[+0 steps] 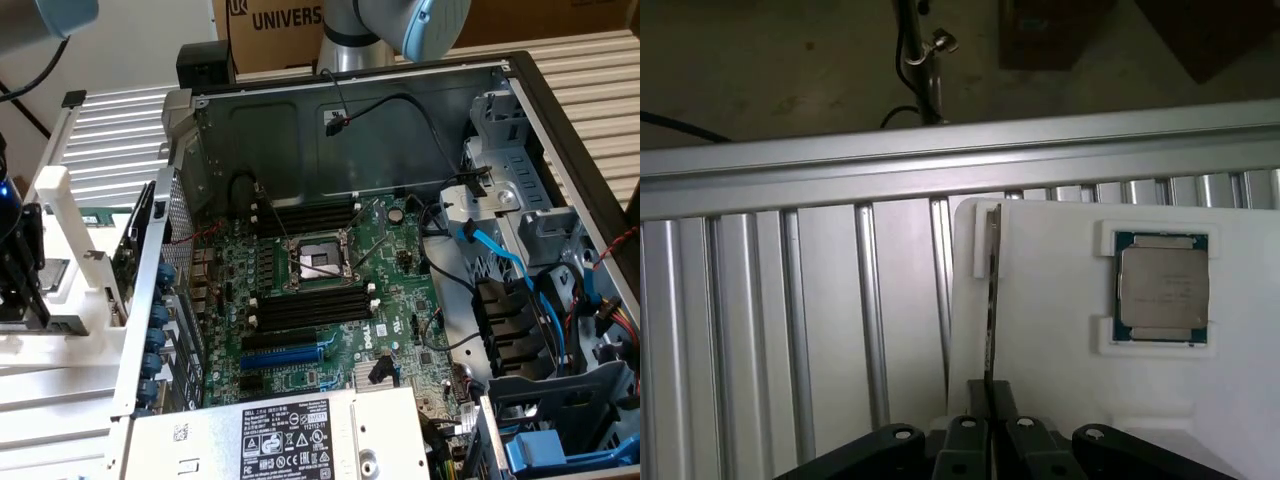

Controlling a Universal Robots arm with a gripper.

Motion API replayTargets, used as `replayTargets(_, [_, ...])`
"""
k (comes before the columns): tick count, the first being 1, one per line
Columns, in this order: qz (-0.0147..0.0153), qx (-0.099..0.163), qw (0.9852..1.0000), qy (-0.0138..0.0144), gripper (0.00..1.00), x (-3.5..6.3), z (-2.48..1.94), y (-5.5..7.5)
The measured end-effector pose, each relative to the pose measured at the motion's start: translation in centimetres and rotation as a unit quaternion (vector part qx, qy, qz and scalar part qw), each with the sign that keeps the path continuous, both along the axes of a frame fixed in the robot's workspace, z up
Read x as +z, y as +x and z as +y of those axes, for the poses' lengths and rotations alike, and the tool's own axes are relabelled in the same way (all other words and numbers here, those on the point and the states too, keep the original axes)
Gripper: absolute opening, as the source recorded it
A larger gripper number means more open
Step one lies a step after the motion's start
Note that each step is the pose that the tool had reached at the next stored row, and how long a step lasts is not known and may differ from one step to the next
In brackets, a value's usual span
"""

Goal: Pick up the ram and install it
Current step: 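Pick up the ram and move it above insertion slot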

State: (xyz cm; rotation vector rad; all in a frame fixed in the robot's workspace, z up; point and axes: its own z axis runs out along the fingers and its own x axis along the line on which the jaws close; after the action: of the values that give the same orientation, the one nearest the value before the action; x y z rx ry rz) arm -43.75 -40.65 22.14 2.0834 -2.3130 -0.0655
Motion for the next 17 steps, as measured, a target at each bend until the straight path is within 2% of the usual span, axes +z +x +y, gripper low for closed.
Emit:
replayTargets(3, [-0.0008,-0.001,1.0,0.0,0.13,0.73,0.0,-0.1])
replayTargets(4, [-0.001,-0.004,1.0,-0.0001,0.13,1.46,0.0,-0.2])
replayTargets(9, [-0.0012,-0.008,1.0,-0.0002,0.13,2.87,-0.01,-0.4])
replayTargets(15, [-0.0016,-0.011,0.9999,-0.0002,0.13,5.71,-0.01,-0.4])
replayTargets(17, [-0.0019,-0.011,0.9999,-0.0001,0.13,5.69,-0.01,-0.4])
